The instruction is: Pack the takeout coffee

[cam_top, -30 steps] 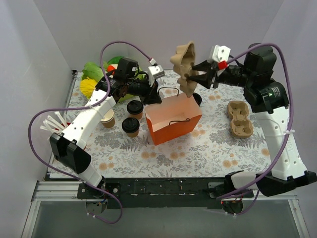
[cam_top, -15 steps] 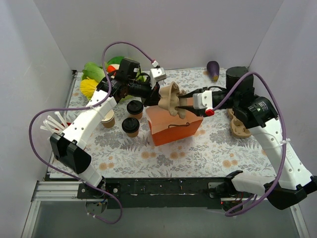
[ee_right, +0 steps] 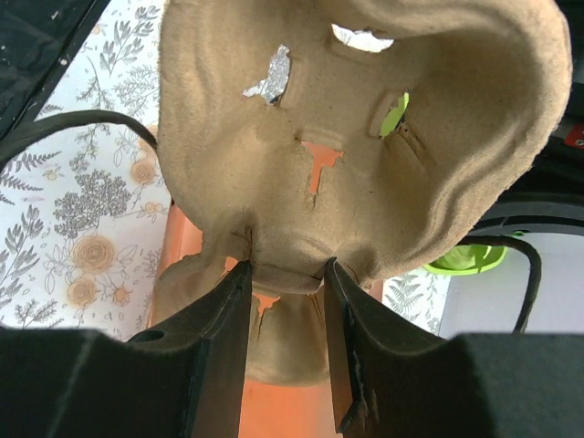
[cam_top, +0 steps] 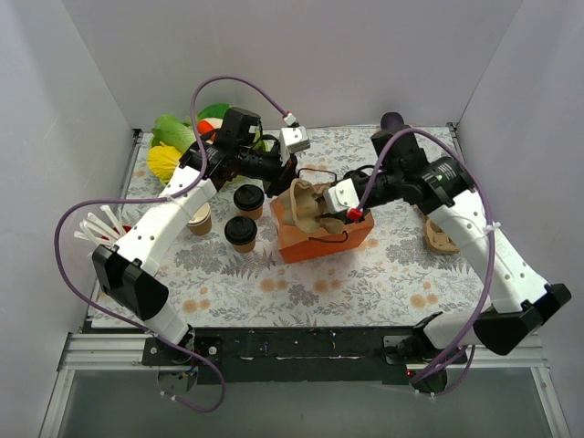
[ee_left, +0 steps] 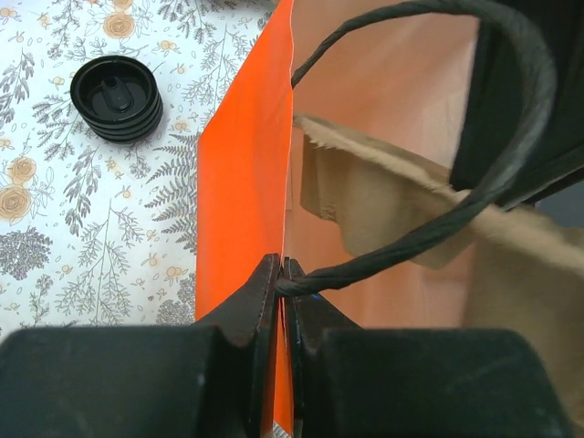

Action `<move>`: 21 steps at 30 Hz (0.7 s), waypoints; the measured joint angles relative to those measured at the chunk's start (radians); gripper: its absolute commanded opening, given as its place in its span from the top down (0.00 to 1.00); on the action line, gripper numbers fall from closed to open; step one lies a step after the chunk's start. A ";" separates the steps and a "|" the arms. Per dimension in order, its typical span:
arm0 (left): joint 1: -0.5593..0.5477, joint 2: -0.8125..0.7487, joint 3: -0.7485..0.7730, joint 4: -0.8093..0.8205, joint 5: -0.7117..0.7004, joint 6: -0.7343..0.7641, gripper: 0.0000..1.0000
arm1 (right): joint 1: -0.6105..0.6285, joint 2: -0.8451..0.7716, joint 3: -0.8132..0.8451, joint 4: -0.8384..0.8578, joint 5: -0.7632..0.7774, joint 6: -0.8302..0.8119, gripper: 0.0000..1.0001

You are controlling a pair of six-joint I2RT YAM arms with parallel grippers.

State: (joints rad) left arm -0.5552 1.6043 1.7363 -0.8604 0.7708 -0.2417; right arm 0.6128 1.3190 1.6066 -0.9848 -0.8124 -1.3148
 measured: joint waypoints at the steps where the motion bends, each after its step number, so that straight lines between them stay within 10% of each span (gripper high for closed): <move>1: -0.001 0.000 0.000 0.000 0.000 0.002 1.00 | 0.006 0.024 0.025 -0.027 0.016 -0.005 0.99; 21: -0.005 0.035 0.042 -0.038 0.018 0.011 1.00 | 0.173 0.149 0.171 -0.305 0.392 -0.050 0.99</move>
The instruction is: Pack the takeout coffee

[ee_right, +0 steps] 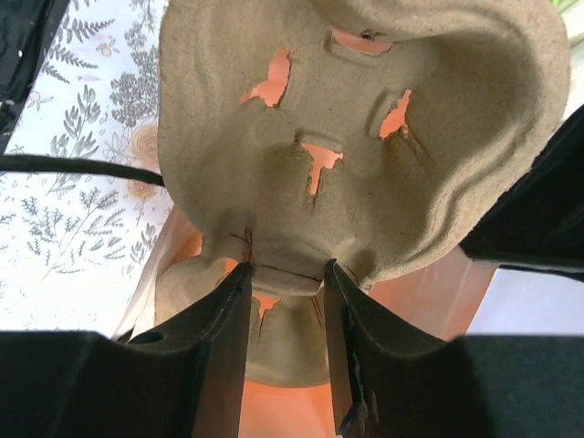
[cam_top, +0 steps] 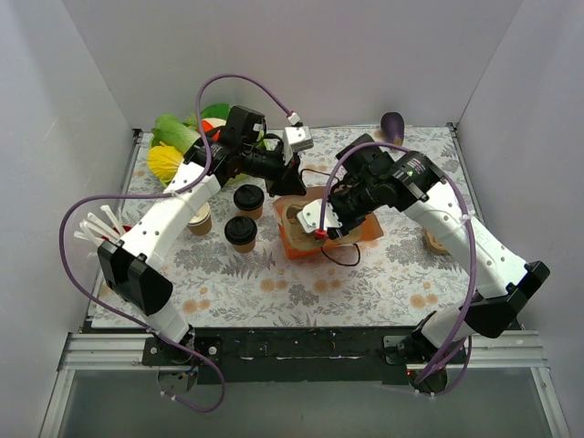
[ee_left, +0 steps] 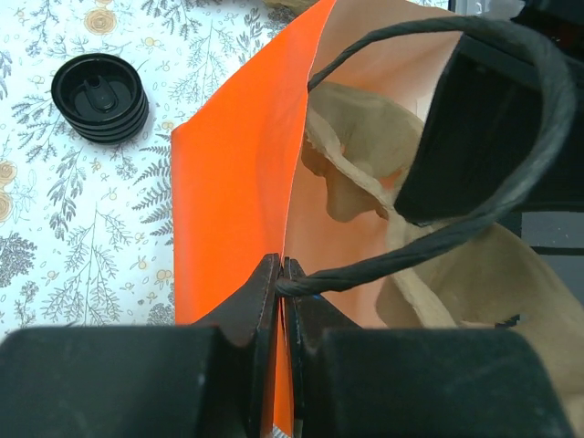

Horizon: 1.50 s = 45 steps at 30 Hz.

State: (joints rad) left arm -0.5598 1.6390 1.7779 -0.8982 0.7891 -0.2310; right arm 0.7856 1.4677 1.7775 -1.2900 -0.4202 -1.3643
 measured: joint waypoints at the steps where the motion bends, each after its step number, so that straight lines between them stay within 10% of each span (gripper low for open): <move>1: 0.000 0.003 0.002 -0.002 0.003 0.000 1.00 | 0.002 0.003 -0.003 -0.001 0.017 0.010 0.99; 45: 0.000 0.159 0.163 -0.079 0.047 -0.043 1.00 | 0.148 0.141 -0.031 -0.002 0.561 0.262 0.99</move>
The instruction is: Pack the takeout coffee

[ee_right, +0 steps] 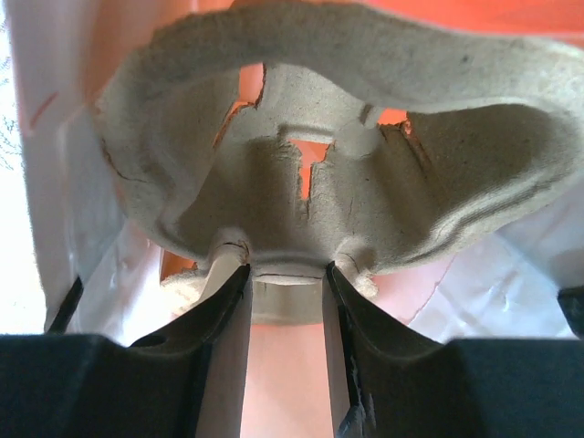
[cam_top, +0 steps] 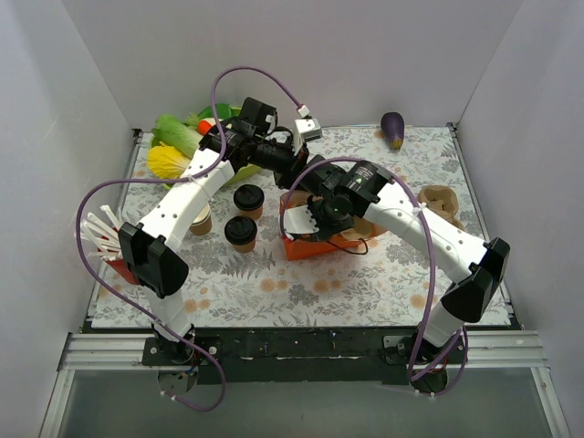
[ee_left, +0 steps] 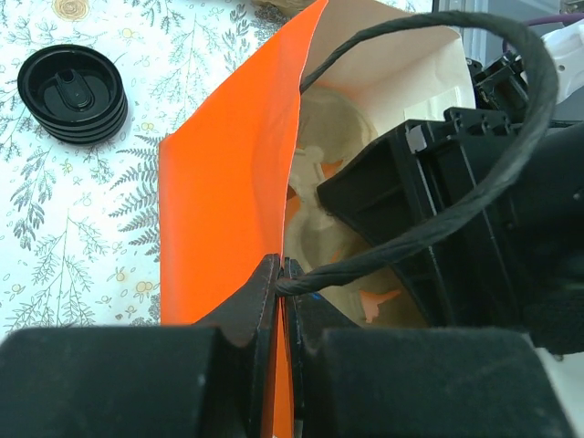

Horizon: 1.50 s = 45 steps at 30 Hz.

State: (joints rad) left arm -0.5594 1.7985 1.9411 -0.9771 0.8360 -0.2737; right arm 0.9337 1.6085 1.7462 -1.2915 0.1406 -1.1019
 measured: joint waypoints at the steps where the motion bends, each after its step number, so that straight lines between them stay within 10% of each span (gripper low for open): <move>1: 0.000 0.002 0.002 -0.002 0.000 0.000 1.00 | 0.000 0.008 0.000 0.000 0.005 0.004 0.99; 16: 0.005 0.083 0.079 -0.045 -0.020 -0.061 0.38 | 0.000 0.000 -0.012 -0.003 0.040 0.008 0.99; 39: 0.056 0.058 0.045 0.108 -0.063 -0.324 0.22 | 0.002 0.129 -0.085 0.009 0.121 0.055 0.99; 45: 0.063 0.058 0.045 0.129 -0.064 -0.346 0.22 | 0.003 0.142 -0.080 0.008 0.165 0.071 0.82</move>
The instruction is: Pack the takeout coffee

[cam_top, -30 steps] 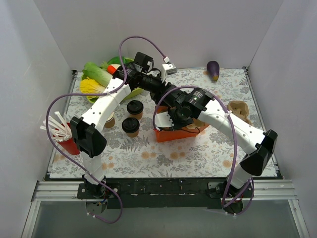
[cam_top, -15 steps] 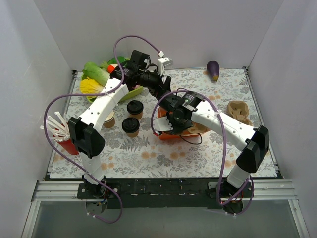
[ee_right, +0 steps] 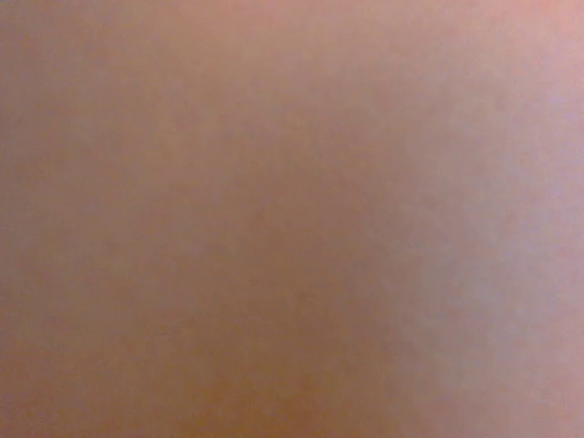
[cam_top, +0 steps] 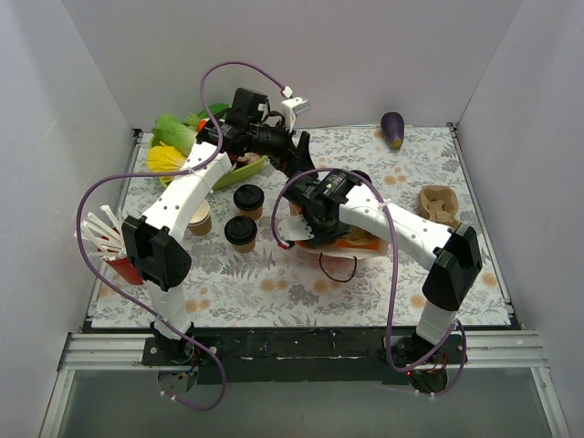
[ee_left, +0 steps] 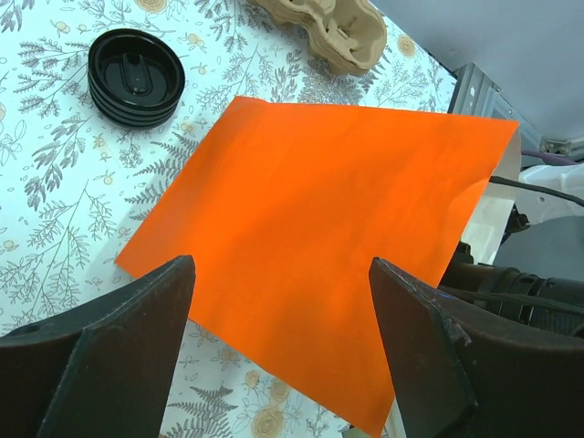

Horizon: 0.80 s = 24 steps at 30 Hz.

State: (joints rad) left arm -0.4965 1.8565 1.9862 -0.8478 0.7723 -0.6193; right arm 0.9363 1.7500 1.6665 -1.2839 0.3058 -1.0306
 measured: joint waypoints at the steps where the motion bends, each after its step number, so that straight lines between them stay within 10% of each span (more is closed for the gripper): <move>1: 0.000 0.000 0.000 0.002 0.000 -0.002 0.22 | 0.000 0.000 0.000 0.000 0.006 0.005 0.82; 10: 0.005 -0.005 -0.002 0.011 0.007 -0.017 0.22 | 0.000 0.005 0.015 -0.006 0.063 0.026 0.64; 24: 0.010 -0.068 -0.041 0.016 0.014 -0.031 0.22 | 0.003 -0.023 0.031 -0.019 0.089 0.045 0.83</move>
State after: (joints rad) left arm -0.4870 1.7882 1.9453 -0.8322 0.7868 -0.6506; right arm 0.9390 1.7275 1.6970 -1.3029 0.3943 -0.9852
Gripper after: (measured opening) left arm 0.774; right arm 0.402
